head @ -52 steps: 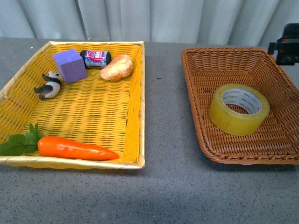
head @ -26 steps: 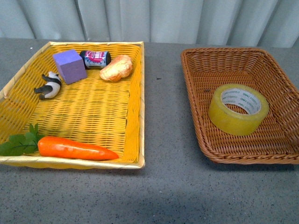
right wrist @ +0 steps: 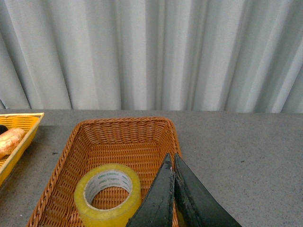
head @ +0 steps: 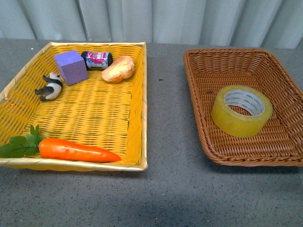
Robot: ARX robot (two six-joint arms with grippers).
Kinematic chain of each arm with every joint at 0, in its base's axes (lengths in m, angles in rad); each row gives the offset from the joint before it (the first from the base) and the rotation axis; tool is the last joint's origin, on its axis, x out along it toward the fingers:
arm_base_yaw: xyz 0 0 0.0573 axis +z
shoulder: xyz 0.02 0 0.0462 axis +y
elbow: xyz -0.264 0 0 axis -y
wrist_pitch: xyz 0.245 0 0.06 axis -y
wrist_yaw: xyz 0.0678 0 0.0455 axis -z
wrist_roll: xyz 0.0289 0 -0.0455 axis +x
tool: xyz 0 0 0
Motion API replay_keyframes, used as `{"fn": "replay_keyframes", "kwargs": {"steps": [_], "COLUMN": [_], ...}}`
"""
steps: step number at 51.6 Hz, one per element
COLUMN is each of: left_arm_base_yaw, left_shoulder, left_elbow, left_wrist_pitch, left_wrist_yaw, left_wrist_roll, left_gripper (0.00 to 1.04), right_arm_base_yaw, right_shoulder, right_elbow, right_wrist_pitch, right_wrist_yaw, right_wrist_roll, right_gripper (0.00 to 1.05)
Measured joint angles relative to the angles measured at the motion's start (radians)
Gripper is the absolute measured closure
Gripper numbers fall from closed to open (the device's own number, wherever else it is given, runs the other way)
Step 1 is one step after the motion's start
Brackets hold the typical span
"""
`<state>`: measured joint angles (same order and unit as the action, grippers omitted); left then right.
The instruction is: Move tape to another basket
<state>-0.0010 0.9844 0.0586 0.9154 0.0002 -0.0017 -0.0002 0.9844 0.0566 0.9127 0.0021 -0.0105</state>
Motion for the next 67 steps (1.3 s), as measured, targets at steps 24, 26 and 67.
{"fn": "replay_keyframes", "kwargs": {"steps": [24,26,67], "left_arm_base_yaw": [0.0,0.0,0.0], "left_shoulder": [-0.378,-0.404,-0.753], "left_elbow": [-0.04,-0.04,-0.04], "left_wrist_pitch": [-0.317,-0.344,-0.679], "left_wrist_yaw": [0.0,0.0,0.0], "left_wrist_roll": [0.0,0.0,0.0], "left_gripper": [1.01,1.01,1.01], "right_arm_base_yaw": [0.0,0.0,0.0], "right_shoulder": [-0.377,-0.404,-0.754], "right_elbow": [-0.051,-0.051,-0.052], "right_wrist_pitch": [-0.319,-0.344,-0.678], "right_wrist_yaw": [0.0,0.0,-0.001], "right_wrist_roll": [0.0,0.0,0.0], "right_gripper": [1.04,1.04,1.04]}}
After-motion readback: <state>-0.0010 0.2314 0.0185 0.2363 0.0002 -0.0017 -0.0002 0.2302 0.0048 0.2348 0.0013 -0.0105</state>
